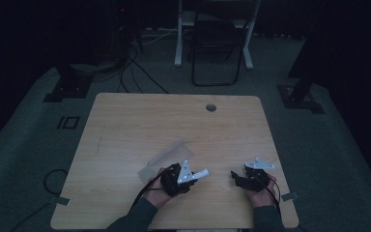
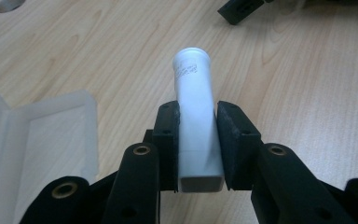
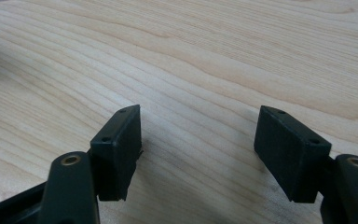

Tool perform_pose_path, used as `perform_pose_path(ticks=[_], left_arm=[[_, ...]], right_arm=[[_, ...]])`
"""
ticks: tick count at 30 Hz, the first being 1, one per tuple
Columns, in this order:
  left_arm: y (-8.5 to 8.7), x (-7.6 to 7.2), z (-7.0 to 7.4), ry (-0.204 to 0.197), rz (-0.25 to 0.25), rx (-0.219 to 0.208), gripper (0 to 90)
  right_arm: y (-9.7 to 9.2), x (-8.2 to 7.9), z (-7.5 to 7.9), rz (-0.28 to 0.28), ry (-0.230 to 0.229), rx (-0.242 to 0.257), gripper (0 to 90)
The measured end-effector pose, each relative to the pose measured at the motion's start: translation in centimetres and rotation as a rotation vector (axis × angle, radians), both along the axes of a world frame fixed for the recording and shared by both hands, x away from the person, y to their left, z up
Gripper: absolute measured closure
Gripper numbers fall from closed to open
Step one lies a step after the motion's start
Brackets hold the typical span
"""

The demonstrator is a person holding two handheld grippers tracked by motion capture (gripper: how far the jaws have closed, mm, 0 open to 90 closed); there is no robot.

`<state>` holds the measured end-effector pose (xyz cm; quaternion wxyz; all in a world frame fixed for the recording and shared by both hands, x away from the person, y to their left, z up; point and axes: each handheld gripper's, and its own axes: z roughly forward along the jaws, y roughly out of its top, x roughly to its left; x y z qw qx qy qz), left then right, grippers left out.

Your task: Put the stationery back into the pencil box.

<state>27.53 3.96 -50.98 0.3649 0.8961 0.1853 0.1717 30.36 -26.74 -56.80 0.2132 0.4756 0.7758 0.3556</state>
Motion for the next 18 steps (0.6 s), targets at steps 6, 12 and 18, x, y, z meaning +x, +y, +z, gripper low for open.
perform_pose_path(ticks=[6, 12, 18], left_arm=[[0.22, 0.09, 0.31, -0.010, 0.006, 0.001, 70.7], [0.36, 0.09, 0.60, -0.023, 0.006, 0.002, 70.8], [0.51, 0.14, 0.72, -0.030, 0.014, -0.003, 70.8]], right_arm=[[0.01, 0.02, 0.00, 0.000, 0.000, 0.000, 31.3], [0.02, 0.04, 0.00, -0.001, 0.001, 0.000, 31.0], [0.02, 0.04, 0.00, -0.002, 0.002, 0.000, 31.0]])
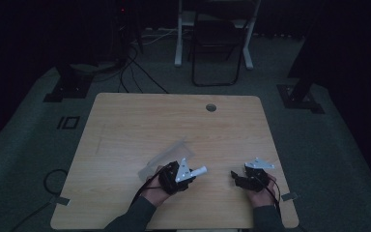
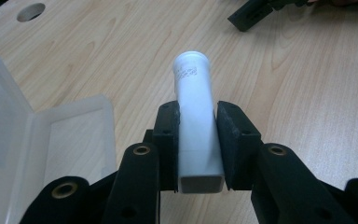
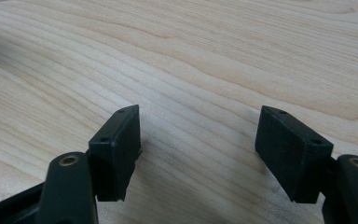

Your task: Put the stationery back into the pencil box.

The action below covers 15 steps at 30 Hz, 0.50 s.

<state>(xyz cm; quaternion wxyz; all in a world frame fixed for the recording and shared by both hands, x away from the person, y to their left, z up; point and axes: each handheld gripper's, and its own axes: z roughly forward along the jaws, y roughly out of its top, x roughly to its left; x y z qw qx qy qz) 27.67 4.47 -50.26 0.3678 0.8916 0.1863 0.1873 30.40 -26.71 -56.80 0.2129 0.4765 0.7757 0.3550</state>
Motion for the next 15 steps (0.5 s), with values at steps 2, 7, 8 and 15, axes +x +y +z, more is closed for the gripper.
perform_pose_path(ticks=[2, 7, 8, 15], left_arm=[[0.07, 0.02, 0.06, -0.003, 0.003, -0.001, 70.8], [0.35, 0.08, 0.24, -0.011, 0.011, -0.008, 70.7], [0.43, 0.08, 0.28, -0.011, 0.015, -0.011, 70.8], [0.90, 0.10, 0.43, -0.025, 0.034, -0.024, 70.8]], right_arm=[[0.00, 0.00, 0.00, 0.000, 0.000, 0.000, 31.0], [0.00, 0.00, 0.00, 0.000, 0.000, 0.000, 31.0], [0.00, 0.00, 0.00, 0.000, 0.000, 0.001, 31.0], [0.00, 0.00, 0.00, 0.000, 0.000, 0.000, 31.0]])
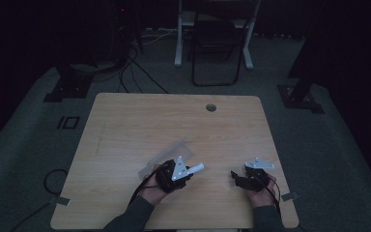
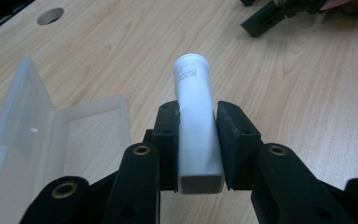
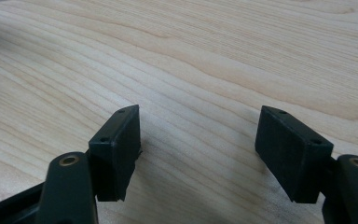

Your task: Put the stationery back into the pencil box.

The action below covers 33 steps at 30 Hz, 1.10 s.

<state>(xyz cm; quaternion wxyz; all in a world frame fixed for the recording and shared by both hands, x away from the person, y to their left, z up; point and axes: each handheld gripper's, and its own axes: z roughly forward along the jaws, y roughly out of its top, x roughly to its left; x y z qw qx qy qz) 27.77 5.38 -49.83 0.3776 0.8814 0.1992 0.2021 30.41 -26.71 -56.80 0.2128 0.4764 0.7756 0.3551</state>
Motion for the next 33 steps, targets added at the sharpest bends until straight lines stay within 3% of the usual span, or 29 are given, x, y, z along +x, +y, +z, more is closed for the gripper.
perform_pose_path(ticks=[33], left_arm=[[1.1, 0.7, 0.3, -0.026, 0.052, -0.009, 70.8]], right_arm=[[0.0, 0.0, 0.0, 0.000, 0.000, 0.000, 31.0]])
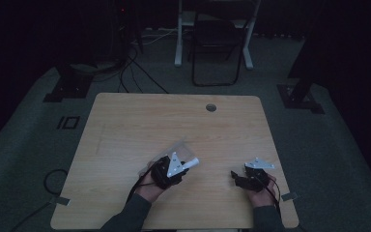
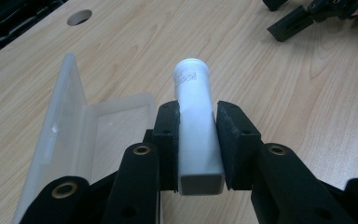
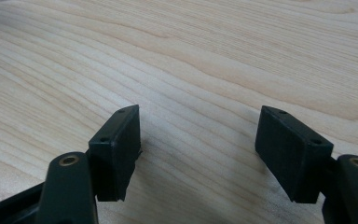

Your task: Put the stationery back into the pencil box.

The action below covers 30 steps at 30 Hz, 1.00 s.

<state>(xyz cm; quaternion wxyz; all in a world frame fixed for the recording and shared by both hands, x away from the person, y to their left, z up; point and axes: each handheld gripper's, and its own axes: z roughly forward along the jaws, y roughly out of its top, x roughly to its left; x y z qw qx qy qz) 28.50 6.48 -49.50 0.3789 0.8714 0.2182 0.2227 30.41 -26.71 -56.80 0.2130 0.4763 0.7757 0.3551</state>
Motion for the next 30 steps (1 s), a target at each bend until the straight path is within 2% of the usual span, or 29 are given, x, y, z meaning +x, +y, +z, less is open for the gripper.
perform_pose_path(ticks=[6, 30], left_arm=[[0.05, 0.15, -0.10, -0.007, 0.009, 0.017, 70.8], [0.65, 0.66, -0.15, -0.008, 0.039, 0.001, 70.8]], right_arm=[[0.00, 0.00, 0.00, 0.000, 0.000, 0.000, 31.0], [0.00, 0.00, 0.00, 0.000, 0.001, 0.000, 31.0]])
